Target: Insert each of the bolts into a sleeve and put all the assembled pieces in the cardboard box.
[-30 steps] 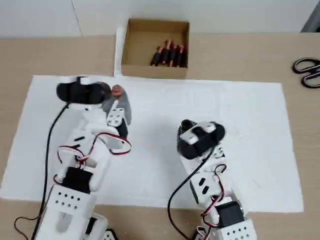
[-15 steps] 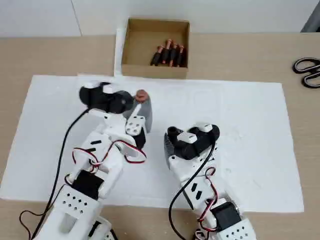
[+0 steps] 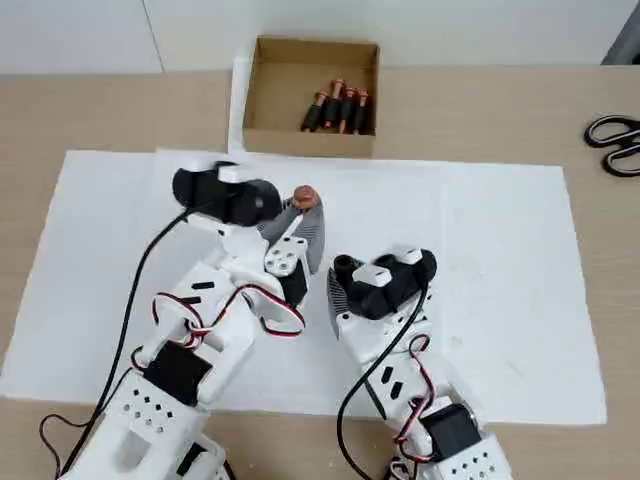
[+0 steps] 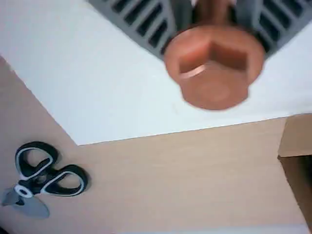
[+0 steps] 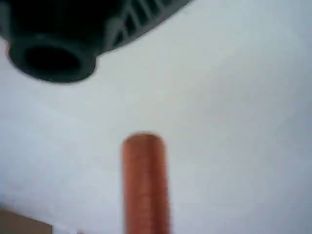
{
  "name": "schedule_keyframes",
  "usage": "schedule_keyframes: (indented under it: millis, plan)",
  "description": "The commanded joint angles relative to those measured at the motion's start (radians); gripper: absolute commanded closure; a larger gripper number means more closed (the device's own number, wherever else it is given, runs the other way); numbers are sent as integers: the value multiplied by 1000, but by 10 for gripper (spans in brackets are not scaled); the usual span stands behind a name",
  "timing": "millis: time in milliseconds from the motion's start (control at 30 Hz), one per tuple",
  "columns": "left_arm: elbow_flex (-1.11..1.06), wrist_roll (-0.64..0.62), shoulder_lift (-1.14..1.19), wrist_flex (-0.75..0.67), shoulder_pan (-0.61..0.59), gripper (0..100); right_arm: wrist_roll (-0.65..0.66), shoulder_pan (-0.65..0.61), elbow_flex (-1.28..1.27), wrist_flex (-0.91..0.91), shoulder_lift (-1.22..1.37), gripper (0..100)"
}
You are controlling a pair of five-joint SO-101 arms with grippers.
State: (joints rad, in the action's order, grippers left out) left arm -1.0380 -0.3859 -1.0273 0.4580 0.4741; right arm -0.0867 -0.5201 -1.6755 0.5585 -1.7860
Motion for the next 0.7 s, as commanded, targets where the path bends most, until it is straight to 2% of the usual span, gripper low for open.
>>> schedule_keyframes:
  millis: [0, 667]
  plan:
    - [61, -15, -26, 5, 9, 994, -9, -28, -9, -5, -8, 995]
    - [10, -58, -29, 5, 32, 994, -9, -65, -9, -8, -8, 995]
